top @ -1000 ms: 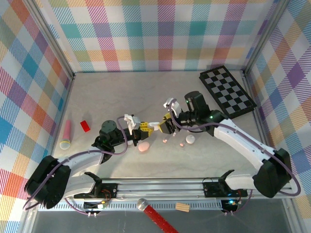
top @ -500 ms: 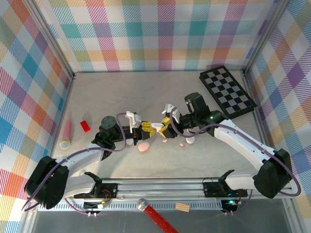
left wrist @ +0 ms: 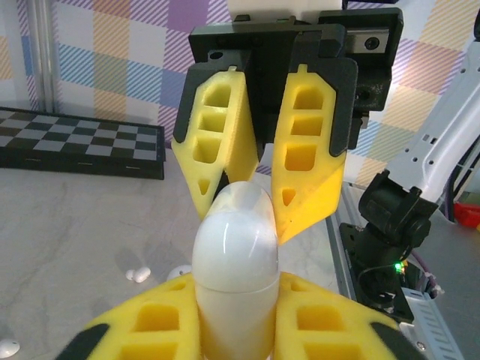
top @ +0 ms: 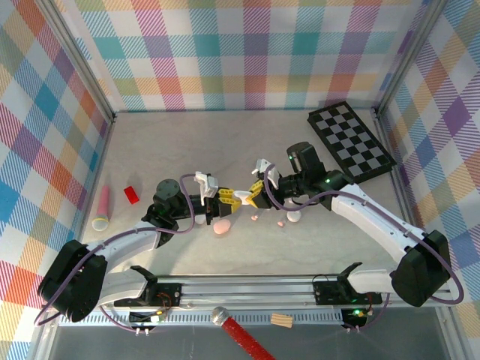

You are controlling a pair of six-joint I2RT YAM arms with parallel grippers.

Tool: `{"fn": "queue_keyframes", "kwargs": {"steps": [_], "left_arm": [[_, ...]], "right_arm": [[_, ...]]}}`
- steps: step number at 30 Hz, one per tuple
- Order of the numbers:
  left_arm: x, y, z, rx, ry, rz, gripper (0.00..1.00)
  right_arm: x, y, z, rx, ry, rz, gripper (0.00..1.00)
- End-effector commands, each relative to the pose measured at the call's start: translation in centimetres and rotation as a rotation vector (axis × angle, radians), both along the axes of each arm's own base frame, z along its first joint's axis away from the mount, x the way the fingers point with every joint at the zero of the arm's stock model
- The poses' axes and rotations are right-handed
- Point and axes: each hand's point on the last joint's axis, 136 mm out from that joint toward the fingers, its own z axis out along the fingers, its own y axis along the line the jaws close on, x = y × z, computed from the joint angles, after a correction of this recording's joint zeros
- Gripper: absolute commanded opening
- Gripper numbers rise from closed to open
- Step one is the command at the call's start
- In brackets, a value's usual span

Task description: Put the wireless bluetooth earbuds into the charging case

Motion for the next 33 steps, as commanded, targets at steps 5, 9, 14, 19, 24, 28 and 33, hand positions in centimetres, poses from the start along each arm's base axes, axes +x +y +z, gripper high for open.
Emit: {"fn": "queue_keyframes", "kwargs": {"steps": [5,9,14,19,24,28,33], "left_arm": [[1.5,0.7,1.1,-0.055,-0.057,0.126,0.83],[3.1,1.6,-0.9,0.015,-0.057,0.249,1.0],[4.5,3.1,-3.8,0.178,-0.06,0.367,1.0],[4.4,3.4,-5.2,0.265,-0.07,0.374,1.0],[4.2,4.0,-6.4,0.353,-0.087,0.401,1.0],[4.4,4.6,-7.1,0.416,-0.08,0.431,1.0],[4.3,4.5,-7.4,0.479,-0.077,0.41,1.0]], "right_arm": [[3.5,-2.1,-0.6,0.051,0.057,-0.207,0.15],[8.3,-4.2,-2.0,0.108,0.205,-0.474,0.15],[13.7,-6.5,-6.2,0.061,0.43,-0.806,0.17],[17.8,-8.1,-10.8,0.027,0.63,-0.995,0.1],[21.4,-8.1,-13.7,0.028,0.703,-1.054,0.1],[22.9,-8.4,-16.7,0.023,0.796,-1.1,0.11],[23.5,-8.6,-19.3,0.031,0.888,-1.122,0.16]]}}
